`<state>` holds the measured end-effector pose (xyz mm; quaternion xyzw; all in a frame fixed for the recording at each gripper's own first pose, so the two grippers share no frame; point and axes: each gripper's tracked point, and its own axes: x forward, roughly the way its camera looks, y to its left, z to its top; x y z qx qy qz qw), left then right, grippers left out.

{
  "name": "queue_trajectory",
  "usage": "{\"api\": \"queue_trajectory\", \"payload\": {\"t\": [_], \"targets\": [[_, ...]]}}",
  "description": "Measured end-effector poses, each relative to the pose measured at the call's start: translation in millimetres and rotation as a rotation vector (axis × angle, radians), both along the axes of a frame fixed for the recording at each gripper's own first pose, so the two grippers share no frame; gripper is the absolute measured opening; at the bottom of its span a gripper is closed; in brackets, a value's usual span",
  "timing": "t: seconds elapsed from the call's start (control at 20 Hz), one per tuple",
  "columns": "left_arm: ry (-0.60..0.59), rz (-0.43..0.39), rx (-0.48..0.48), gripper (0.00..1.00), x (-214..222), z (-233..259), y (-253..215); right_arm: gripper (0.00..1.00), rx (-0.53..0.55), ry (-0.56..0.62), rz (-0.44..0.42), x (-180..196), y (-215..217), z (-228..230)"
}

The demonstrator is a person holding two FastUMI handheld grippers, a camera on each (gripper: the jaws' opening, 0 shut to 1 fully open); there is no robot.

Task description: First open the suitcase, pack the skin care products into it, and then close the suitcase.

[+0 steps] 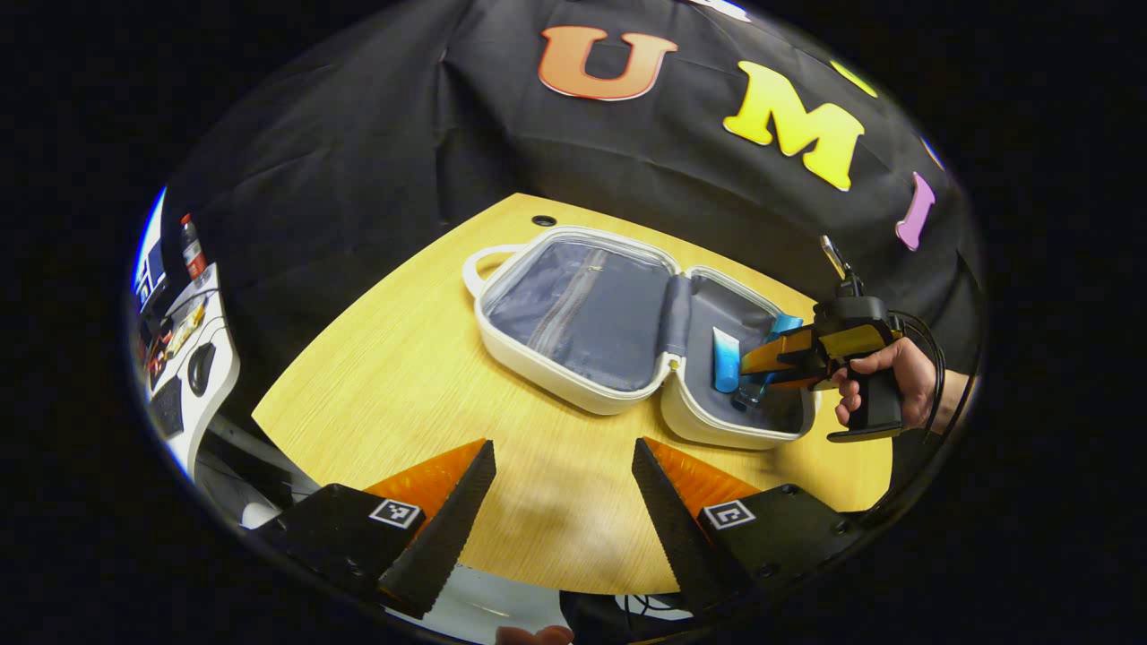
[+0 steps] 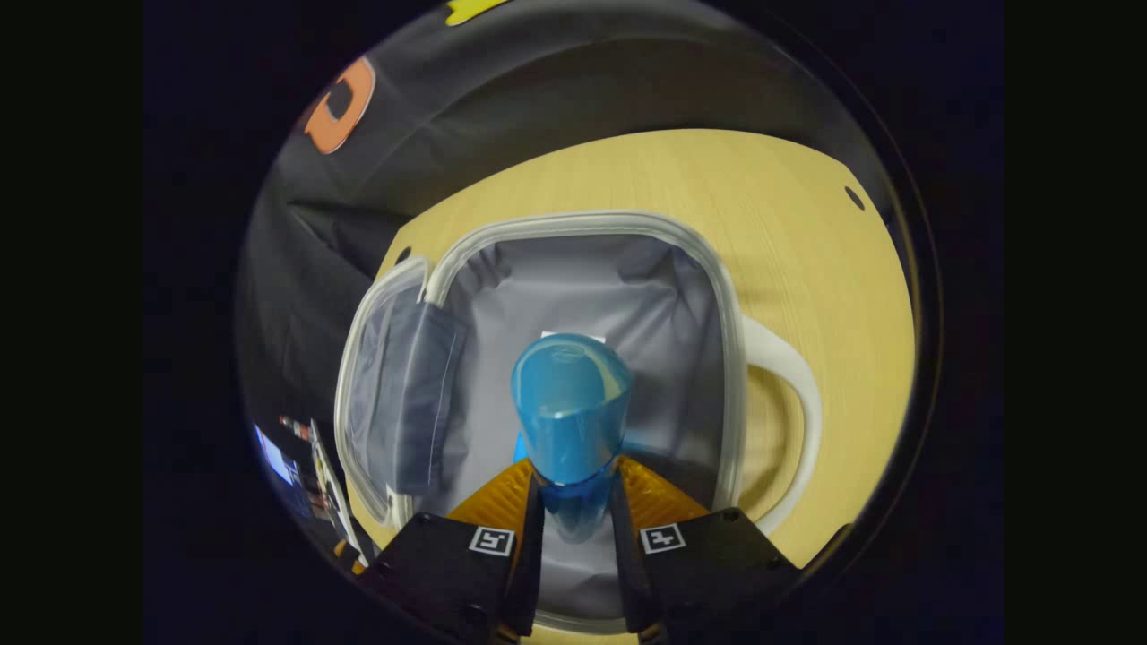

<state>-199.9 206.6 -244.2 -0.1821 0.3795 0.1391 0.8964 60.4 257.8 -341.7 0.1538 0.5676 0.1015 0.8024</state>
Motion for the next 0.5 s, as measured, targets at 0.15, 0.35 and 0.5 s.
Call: {"api": "queue_trajectory", "payload": {"t": [0.15, 0.35, 0.5], "targets": [[-0.028, 0.034, -0.007, 1.0, 4.6, 7.2, 10.0, 0.34, -0.043, 0.042, -0.014, 3.2, 1.1, -12.3], [-0.068, 0.026, 0.008, 0.98, 14.5, 19.6, 23.1, 0.34, -0.066, 0.076, -0.051, 5.0, 0.8, -13.6], [-0.09, 0.02, 0.0, 0.98, 20.1, 27.8, 29.9, 0.35, -0.108, 0.11, -0.053, 4.4, 2.4, -16.7]]}}
